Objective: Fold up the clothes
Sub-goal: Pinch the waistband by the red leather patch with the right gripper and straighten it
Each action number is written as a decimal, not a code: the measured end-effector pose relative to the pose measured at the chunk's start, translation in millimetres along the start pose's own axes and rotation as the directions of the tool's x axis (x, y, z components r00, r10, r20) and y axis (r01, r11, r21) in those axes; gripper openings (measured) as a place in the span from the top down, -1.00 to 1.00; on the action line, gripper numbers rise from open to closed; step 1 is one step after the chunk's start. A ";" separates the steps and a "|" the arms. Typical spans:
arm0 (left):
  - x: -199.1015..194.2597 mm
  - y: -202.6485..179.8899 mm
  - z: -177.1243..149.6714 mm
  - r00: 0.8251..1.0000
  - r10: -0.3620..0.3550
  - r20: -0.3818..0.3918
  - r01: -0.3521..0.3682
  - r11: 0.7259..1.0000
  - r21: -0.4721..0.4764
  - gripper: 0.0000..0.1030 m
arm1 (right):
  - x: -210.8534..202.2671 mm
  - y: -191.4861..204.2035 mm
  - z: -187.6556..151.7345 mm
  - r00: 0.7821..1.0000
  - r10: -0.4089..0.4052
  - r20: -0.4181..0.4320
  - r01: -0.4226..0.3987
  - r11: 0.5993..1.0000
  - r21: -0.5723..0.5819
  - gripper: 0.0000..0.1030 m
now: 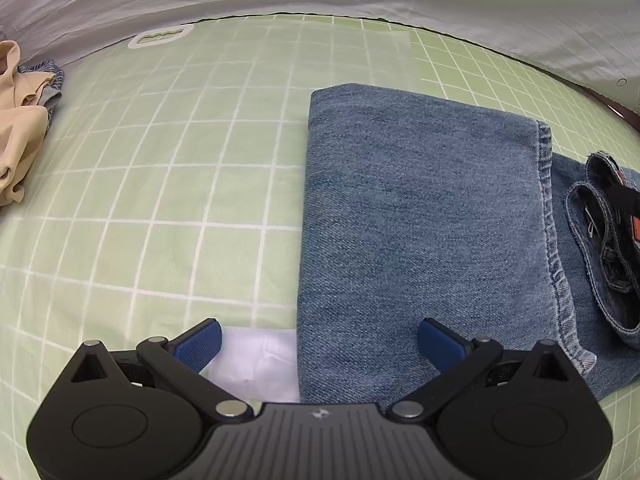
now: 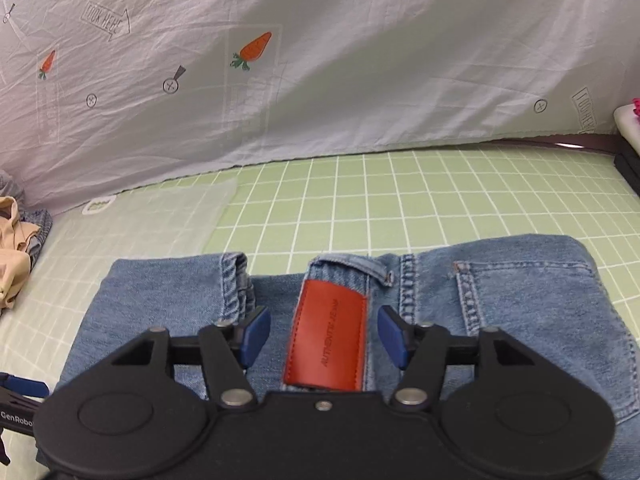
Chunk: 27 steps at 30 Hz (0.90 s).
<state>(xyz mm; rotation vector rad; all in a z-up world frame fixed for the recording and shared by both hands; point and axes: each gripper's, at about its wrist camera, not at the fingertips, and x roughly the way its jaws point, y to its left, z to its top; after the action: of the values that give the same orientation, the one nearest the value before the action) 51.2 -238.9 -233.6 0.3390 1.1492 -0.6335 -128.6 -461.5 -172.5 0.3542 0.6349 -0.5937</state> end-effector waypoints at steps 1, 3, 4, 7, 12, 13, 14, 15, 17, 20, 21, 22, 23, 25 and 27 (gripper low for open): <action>0.1 0.2 0.1 1.000 -0.001 0.000 0.001 1.000 -0.001 -1.00 | -6.7 -3.3 2.1 1.000 -0.014 0.025 0.013 1.000 0.008 -0.47; 0.3 1.0 0.6 1.000 -0.002 -0.001 0.002 1.000 -0.003 -1.00 | -17.1 -13.3 6.2 0.995 -0.076 0.068 0.074 0.997 0.028 -0.73; 0.5 1.2 0.9 1.000 -0.003 -0.001 0.003 1.000 -0.003 -1.00 | -20.1 -18.2 7.4 0.990 -0.112 0.081 0.109 0.993 0.034 -0.74; 1.2 -0.3 1.0 1.000 0.004 0.001 -0.004 1.000 0.002 -1.00 | -9.8 -26.7 0.3 0.982 -0.186 0.027 0.186 0.983 0.003 -0.80; 1.2 -0.8 1.0 1.000 0.005 0.006 -0.006 1.000 0.006 -1.00 | 20.4 -8.7 -45.5 0.975 -0.197 -0.100 0.174 0.965 -0.198 -1.00; 1.0 -0.5 0.7 1.000 0.004 0.006 -0.004 1.000 0.006 -1.00 | 18.5 -3.6 -50.8 0.975 -0.212 -0.068 0.192 0.956 -0.223 -1.00; 0.7 -0.1 0.3 1.000 0.003 0.006 -0.003 1.000 0.005 -1.00 | 17.9 -1.7 -50.3 0.974 -0.217 -0.069 0.196 0.953 -0.230 -1.00; 0.4 0.2 -0.2 1.000 0.003 0.005 -0.003 1.000 0.003 -1.00 | 17.9 -2.1 -47.6 0.973 -0.217 -0.079 0.194 0.954 -0.227 -1.00; -1.0 0.4 -2.2 1.000 0.004 0.003 -0.004 1.000 -0.003 -1.00 | 16.9 -5.1 -42.9 0.974 -0.206 -0.094 0.182 0.960 -0.213 -1.00; -3.9 -0.1 -6.5 1.000 0.008 0.003 -0.007 1.000 -0.017 -1.00 | 4.9 -10.1 -40.3 0.978 -0.195 -0.077 0.178 0.967 -0.184 -1.00; -4.7 0.1 -7.8 1.000 0.009 0.003 -0.009 1.000 -0.024 -1.00 | 0.9 -11.7 -39.4 0.979 -0.192 -0.072 0.177 0.969 -0.174 -1.00; -5.5 0.1 -8.8 1.000 0.010 0.003 -0.010 0.999 -0.030 -1.00 | -3.7 -13.7 -38.3 0.980 -0.190 -0.063 0.178 0.971 -0.163 -1.00; -6.2 0.2 -9.9 1.000 0.011 0.001 -0.011 0.999 -0.038 -1.00 | -9.7 -16.2 -36.8 0.980 -0.192 -0.048 0.183 0.972 -0.150 -1.00; -8.1 0.2 -12.8 1.000 0.016 0.001 -0.016 0.998 -0.056 -1.00 | -21.7 -23.4 -33.2 0.976 -0.216 -0.022 0.212 0.970 -0.121 -1.00; -10.1 0.3 -16.4 1.000 0.020 -0.001 -0.020 0.997 -0.077 -1.00 | -31.9 -32.0 -30.1 0.967 -0.253 -0.004 0.252 0.964 -0.090 -1.00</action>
<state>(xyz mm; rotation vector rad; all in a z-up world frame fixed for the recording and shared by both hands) 36.7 -226.6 -230.7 0.2845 1.1662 -0.5701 -182.5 -459.0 -178.8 0.1956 0.7247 -0.8042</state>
